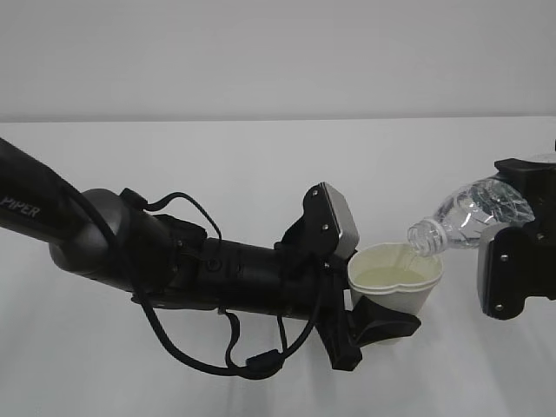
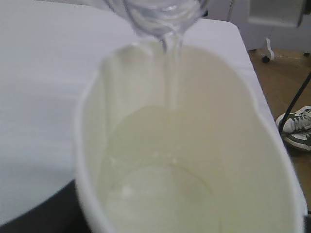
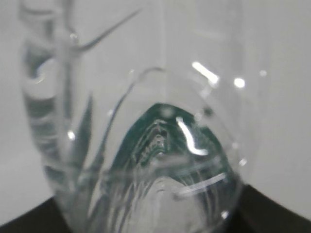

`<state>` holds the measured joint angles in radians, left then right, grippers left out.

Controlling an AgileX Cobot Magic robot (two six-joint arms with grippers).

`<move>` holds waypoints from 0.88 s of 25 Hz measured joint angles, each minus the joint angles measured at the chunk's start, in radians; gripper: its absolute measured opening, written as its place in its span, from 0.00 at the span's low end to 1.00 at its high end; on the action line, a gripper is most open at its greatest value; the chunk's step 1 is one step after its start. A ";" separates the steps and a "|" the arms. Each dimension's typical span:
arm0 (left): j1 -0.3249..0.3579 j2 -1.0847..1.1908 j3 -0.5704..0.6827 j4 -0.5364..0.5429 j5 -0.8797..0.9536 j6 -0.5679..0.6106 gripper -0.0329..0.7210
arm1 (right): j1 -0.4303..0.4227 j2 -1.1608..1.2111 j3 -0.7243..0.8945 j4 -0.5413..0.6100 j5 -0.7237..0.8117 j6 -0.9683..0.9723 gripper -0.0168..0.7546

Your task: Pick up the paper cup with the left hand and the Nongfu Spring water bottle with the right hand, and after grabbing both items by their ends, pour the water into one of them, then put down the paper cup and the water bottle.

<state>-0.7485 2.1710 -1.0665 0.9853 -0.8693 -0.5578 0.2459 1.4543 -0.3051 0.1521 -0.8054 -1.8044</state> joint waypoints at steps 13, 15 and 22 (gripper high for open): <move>0.000 0.000 0.000 0.000 0.002 0.000 0.60 | 0.000 0.000 0.000 0.000 0.000 -0.002 0.53; 0.000 0.000 0.000 0.000 0.002 0.000 0.60 | 0.000 0.000 0.000 0.000 0.000 -0.005 0.53; 0.000 0.000 0.000 0.000 0.002 0.000 0.60 | 0.000 0.000 0.000 0.000 0.000 -0.013 0.53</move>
<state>-0.7485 2.1710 -1.0665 0.9853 -0.8676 -0.5578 0.2459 1.4543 -0.3051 0.1521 -0.8054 -1.8171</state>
